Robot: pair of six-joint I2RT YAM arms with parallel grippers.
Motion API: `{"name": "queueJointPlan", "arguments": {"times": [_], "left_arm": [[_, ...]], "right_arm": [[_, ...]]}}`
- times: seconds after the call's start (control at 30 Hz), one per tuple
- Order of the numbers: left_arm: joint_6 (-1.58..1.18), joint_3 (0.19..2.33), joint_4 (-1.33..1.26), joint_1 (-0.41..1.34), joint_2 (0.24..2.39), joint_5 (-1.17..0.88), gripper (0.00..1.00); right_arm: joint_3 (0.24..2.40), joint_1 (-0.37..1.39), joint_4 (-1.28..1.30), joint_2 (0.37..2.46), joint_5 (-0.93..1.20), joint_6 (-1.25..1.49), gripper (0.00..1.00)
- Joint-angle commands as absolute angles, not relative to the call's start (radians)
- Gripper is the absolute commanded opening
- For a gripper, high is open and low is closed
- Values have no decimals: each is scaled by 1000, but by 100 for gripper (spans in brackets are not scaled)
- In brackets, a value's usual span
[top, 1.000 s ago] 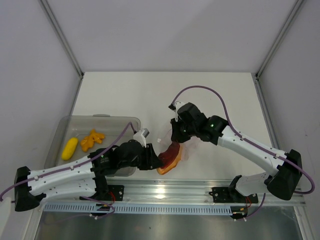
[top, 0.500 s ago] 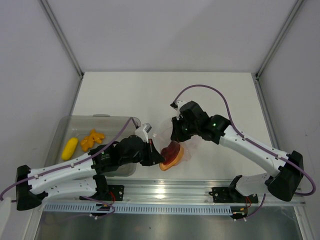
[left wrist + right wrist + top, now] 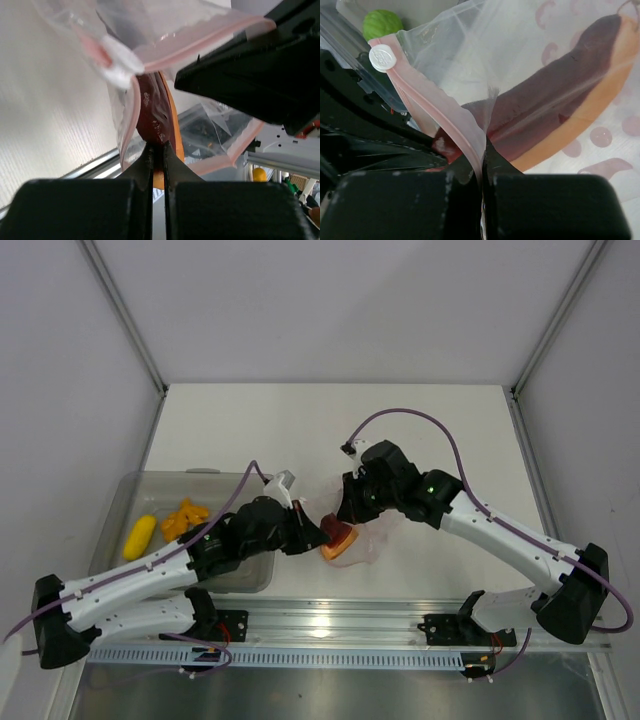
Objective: Place the food in the zip-top bag and seal the zipper
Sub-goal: Pick up the fake food from the zipper food storage bag, then place the fake food in the zipper food storage bag.
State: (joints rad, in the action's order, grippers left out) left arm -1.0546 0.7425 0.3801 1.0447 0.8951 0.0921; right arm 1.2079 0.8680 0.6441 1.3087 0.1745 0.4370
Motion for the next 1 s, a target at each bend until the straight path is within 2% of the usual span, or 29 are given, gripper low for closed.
{"name": "queueJointPlan", "arguments": {"times": [0.0, 0.27, 0.67, 0.93, 0.97], "left_arm": [[-1074, 805, 275, 1020, 951, 40, 1], [-1097, 845, 175, 1017, 1095, 8, 1], [-1075, 779, -81, 1015, 1143, -187, 1], [-1069, 792, 58, 1006, 1235, -126, 1], [-1069, 781, 70, 1006, 1230, -111, 3]], "right_arm": [[1218, 868, 601, 1287, 198, 460, 0], [1218, 867, 588, 1289, 192, 479, 0], [1203, 856, 586, 1275, 192, 482, 0], [1206, 850, 589, 1262, 183, 469, 0], [1206, 850, 598, 1262, 178, 463, 0]]}}
